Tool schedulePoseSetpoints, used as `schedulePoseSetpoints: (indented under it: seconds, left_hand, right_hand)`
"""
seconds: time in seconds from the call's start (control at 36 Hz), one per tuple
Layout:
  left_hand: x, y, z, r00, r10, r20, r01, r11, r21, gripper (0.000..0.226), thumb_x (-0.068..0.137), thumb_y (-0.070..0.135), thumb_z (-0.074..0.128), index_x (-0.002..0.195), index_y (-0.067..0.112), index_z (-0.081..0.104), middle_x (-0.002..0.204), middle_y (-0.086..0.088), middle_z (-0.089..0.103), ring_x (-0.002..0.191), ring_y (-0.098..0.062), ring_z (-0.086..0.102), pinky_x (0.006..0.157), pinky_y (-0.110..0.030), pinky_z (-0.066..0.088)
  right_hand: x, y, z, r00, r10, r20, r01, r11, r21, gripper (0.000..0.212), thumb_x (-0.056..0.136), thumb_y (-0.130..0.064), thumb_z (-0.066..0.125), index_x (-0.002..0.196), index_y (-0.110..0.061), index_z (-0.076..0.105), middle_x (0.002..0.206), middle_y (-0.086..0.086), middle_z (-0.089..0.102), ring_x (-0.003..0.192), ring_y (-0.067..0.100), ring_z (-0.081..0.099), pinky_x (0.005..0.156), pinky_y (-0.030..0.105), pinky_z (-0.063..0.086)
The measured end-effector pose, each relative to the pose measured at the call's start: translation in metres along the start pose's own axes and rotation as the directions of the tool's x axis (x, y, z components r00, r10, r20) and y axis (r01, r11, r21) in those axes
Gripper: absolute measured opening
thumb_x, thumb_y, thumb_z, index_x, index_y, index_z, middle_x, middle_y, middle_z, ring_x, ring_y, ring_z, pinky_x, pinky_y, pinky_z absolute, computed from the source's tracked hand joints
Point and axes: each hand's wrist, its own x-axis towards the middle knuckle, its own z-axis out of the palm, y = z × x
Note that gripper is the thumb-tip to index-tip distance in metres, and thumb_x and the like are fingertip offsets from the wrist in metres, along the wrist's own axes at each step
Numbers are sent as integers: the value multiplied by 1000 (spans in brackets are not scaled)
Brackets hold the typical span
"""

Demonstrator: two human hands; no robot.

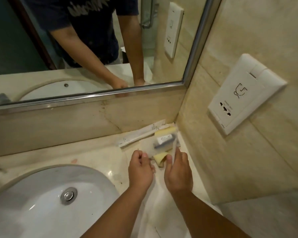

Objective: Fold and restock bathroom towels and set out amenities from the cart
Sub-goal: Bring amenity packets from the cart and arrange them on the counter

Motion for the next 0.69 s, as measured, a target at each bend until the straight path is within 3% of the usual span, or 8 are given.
schedulePoseSetpoints:
  seconds: [0.11, 0.22, 0.31, 0.36, 0.44, 0.53, 0.64, 0.69]
  left_hand:
    - [-28, 11, -23, 998, -47, 32, 52, 980, -192, 26, 112, 23, 37, 97, 4, 47, 84, -7, 70, 81, -24, 74, 78, -48, 61]
    - [-54, 39, -52, 998, -61, 5, 59, 942, -332, 24, 111, 13, 37, 88, 9, 45, 89, -10, 56, 92, -24, 76, 75, -29, 60]
    - [-78, 55, -73, 999, -42, -13, 35, 948, -317, 30, 110, 12, 40, 81, 13, 44, 87, -9, 51, 96, -30, 75, 84, -37, 62]
    - [-98, 66, -86, 999, -27, -21, 20, 954, -299, 29, 111, 15, 39, 83, 14, 44, 89, -10, 48, 87, -23, 74, 93, -46, 60]
    - [-131, 80, -101, 997, -19, -79, -11, 930, -369, 28, 112, 20, 38, 87, 14, 47, 85, -10, 47, 70, -13, 69, 97, -52, 56]
    - [-168, 99, -119, 987, 0, -159, -76, 878, -472, 27, 112, 23, 39, 91, 19, 55, 91, -17, 57, 84, -26, 63, 83, -42, 59]
    - [-221, 121, -151, 965, -11, -263, -160, 771, -617, 28, 111, 25, 40, 129, 12, 57, 116, -17, 73, 105, -32, 71, 86, -48, 60]
    - [-252, 132, -169, 952, 10, -305, -216, 728, -651, 26, 111, 24, 40, 126, 15, 60, 116, -13, 75, 107, -33, 72, 81, -47, 60]
  right_hand:
    - [-6, 1, -12, 998, 24, 61, -30, 995, 100, 47, 104, -50, 33, 125, -16, 57, 105, 2, 56, 101, 26, 60, 83, 35, 47]
    - [-32, -7, -22, 998, 65, 27, -70, 931, 358, 83, 95, -72, 21, 124, -5, 61, 114, 14, 63, 110, 33, 60, 94, 38, 47]
    - [-54, -23, -36, 994, 99, 49, -110, 880, 461, 87, 93, -76, 21, 118, -3, 61, 104, 9, 59, 104, 34, 60, 87, 37, 46]
    - [-68, -35, -50, 997, 66, 45, -80, 851, 519, 88, 91, -80, 24, 114, -5, 64, 101, 5, 61, 96, 29, 61, 84, 37, 48]
    - [-88, -57, -79, 992, 6, 125, -77, 816, 573, 53, 98, -59, 45, 106, -13, 70, 93, 2, 70, 91, 24, 67, 78, 36, 50]
    - [-108, -81, -112, 975, -71, 209, -78, 777, 625, 23, 102, -38, 58, 96, -21, 73, 83, -2, 72, 84, 20, 71, 72, 33, 51]
    - [-141, -113, -159, 934, -191, 302, -111, 649, 752, 15, 101, -34, 63, 100, -22, 72, 89, -1, 76, 80, 13, 72, 75, 39, 62]
    - [-159, -130, -182, 880, -284, 380, -160, 577, 801, 15, 102, -32, 62, 104, -22, 73, 93, -2, 78, 84, 13, 74, 78, 38, 63]
